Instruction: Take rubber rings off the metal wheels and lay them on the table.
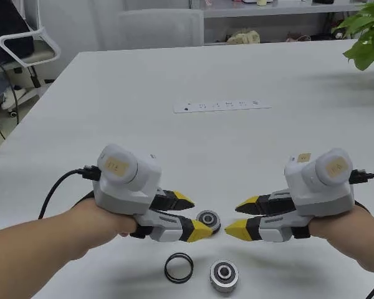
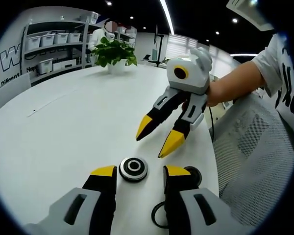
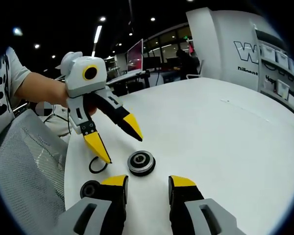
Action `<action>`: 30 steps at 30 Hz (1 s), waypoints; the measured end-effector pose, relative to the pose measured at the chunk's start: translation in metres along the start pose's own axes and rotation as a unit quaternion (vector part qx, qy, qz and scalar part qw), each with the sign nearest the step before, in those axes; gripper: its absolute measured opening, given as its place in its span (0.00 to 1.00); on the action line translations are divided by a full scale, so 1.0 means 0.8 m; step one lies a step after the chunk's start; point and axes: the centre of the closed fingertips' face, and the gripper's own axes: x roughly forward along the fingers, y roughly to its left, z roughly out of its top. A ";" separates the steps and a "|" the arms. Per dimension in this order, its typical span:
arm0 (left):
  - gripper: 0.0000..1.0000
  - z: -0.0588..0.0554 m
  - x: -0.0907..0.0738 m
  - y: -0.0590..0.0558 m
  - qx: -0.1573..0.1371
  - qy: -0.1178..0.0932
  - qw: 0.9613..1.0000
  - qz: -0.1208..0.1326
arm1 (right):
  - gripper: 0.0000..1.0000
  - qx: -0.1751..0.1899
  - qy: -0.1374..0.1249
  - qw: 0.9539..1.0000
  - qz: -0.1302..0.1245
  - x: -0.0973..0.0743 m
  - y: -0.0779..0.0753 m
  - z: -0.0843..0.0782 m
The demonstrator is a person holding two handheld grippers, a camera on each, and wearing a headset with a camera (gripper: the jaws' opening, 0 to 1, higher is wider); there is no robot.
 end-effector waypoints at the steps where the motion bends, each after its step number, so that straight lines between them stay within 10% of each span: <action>1: 0.33 0.000 0.001 0.000 0.001 0.000 1.000 -0.001 | 0.31 0.000 0.000 1.000 0.000 0.000 0.000 0.000; 30: 0.11 -0.007 0.023 0.005 0.057 0.015 0.998 0.028 | 0.30 0.002 0.005 1.000 0.004 0.006 0.000 -0.005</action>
